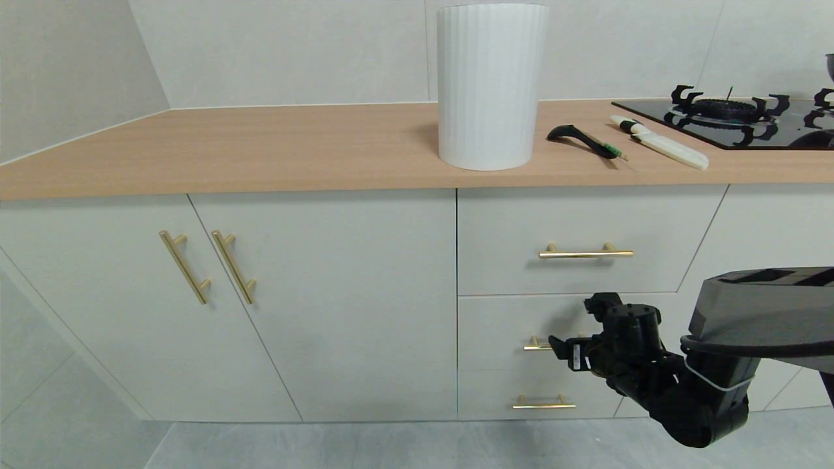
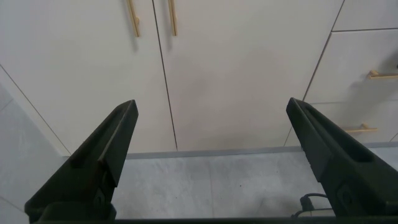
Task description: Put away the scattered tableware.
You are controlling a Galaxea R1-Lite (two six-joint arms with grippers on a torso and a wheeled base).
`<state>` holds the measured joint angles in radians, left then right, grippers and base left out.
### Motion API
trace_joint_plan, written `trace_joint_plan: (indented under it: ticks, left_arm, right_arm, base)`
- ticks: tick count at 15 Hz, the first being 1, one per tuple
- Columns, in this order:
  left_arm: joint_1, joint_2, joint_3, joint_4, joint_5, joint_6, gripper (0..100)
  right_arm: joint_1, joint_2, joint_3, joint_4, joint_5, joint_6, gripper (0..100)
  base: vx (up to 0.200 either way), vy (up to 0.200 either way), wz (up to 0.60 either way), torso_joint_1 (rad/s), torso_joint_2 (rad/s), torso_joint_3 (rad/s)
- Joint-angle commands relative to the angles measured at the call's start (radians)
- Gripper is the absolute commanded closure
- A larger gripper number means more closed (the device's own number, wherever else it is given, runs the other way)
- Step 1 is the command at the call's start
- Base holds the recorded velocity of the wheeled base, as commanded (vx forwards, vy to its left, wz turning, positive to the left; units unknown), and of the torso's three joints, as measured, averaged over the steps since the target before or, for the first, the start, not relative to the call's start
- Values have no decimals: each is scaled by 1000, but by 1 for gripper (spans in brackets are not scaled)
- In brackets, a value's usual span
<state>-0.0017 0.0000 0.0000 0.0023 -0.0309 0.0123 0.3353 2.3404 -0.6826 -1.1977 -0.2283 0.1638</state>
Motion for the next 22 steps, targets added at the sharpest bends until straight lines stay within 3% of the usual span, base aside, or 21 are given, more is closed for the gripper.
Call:
trace_joint_plan:
  ticks: [1, 22]
  left_arm:
    - [0, 2, 0, 1, 0, 0, 0]
    - [0, 0, 0, 1, 0, 0, 0]
  right_arm:
    - [-1, 50, -48, -2, -29, 19, 0]
    - [-4, 106, -43, -2, -34, 11, 0]
  base:
    - [0, 0, 0, 0, 0, 0]
    - [0, 0, 0, 0, 0, 0]
